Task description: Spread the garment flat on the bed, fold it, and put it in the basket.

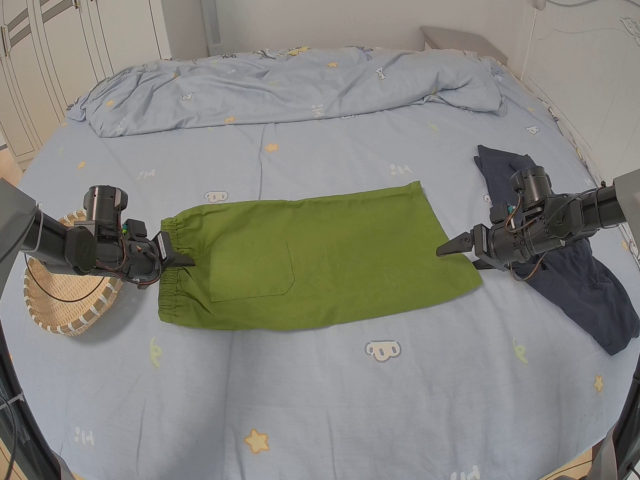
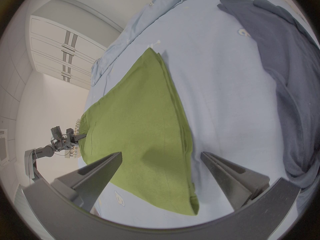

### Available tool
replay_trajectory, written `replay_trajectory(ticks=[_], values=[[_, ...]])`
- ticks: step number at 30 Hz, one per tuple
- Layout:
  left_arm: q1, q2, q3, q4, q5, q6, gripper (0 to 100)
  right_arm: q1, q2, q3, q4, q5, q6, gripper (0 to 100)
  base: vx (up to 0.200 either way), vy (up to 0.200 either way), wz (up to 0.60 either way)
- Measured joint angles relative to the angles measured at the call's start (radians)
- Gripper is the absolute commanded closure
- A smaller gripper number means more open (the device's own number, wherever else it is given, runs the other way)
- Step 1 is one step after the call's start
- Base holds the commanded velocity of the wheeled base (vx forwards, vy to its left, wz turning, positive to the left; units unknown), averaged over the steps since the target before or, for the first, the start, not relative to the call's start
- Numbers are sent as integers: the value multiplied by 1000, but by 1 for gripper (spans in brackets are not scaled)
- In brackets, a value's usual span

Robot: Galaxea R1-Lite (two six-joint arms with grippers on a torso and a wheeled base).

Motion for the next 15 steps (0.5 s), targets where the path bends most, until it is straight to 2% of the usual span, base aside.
replay_trajectory(ticks=[15], values=[[2, 0, -1, 0, 0, 0, 100, 44, 1, 29, -3, -3, -2, 0, 0, 0, 0]])
